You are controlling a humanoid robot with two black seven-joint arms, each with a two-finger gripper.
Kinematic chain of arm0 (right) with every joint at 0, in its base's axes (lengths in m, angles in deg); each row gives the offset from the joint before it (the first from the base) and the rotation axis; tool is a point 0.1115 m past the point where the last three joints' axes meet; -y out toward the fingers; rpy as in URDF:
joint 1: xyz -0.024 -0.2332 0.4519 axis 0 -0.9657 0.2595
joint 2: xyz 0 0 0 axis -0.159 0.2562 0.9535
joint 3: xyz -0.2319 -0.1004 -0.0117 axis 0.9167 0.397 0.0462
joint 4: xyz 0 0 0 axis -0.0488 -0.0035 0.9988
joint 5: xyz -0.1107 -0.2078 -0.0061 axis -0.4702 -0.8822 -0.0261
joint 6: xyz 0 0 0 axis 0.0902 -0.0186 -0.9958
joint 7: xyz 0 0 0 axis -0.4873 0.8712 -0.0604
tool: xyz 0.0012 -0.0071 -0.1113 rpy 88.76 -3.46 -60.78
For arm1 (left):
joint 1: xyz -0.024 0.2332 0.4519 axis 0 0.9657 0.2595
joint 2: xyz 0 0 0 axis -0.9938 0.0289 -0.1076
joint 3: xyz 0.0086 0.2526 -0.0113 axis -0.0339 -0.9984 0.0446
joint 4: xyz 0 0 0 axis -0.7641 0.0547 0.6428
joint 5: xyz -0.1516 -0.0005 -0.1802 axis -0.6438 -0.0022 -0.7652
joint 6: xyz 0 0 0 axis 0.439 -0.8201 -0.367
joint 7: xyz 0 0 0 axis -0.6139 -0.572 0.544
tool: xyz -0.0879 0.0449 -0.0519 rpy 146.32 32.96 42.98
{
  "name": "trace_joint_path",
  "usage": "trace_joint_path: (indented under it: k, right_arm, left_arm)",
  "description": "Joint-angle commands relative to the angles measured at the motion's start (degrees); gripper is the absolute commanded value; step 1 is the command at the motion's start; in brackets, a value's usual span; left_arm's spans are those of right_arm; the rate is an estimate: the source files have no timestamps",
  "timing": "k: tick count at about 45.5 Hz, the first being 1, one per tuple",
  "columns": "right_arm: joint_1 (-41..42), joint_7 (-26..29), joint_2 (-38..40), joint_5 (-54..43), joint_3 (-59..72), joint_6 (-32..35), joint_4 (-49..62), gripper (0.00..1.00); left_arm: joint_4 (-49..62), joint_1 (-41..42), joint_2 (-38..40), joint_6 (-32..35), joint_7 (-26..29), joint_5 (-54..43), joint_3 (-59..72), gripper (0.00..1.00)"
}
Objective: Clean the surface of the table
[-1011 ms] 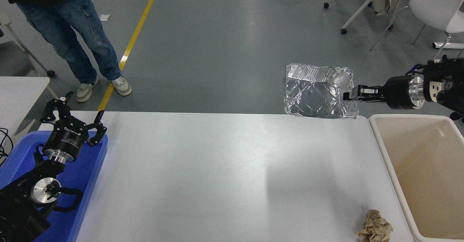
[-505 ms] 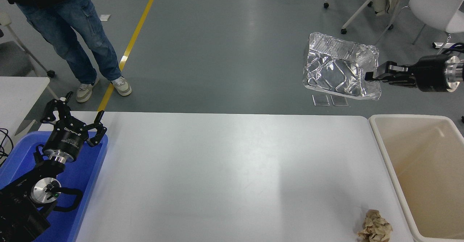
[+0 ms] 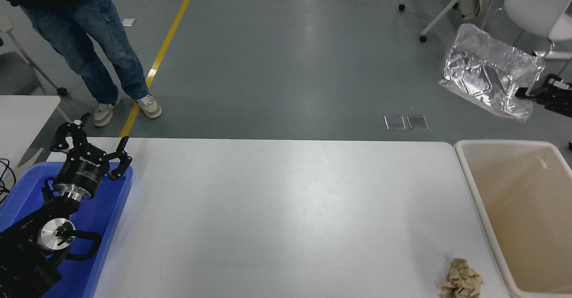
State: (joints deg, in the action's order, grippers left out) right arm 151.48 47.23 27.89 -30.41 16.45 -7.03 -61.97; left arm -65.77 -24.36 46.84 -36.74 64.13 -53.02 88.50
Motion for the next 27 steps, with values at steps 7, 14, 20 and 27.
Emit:
trace_joint_path:
  k: [7, 14, 20, 27]
  right_arm:
    - [-11.8, 2.3, -0.2, 8.6, -0.1, -0.2, 13.3, 0.0]
    - [-13.8, 6.9, -0.5, 11.6, -0.1, -0.8, 15.6, 0.0]
    - [-16.0, 11.3, -1.3, 14.3, -0.1, -1.9, 16.6, 0.0]
    - [-18.9, 16.1, -2.5, 15.1, -1.9, -4.0, 16.6, 0.0]
  left_arm:
    - [0.0, 0.0, 0.0, 0.0, 0.0, 0.0, 0.0, 1.0]
    - [0.0, 0.0, 0.1, 0.1, 0.0, 0.0, 0.0, 1.0]
    - [0.0, 0.0, 0.1, 0.0, 0.0, 0.0, 0.0, 1.0]
    - [0.0, 0.0, 0.1, 0.0, 0.0, 0.0, 0.0, 1.0]
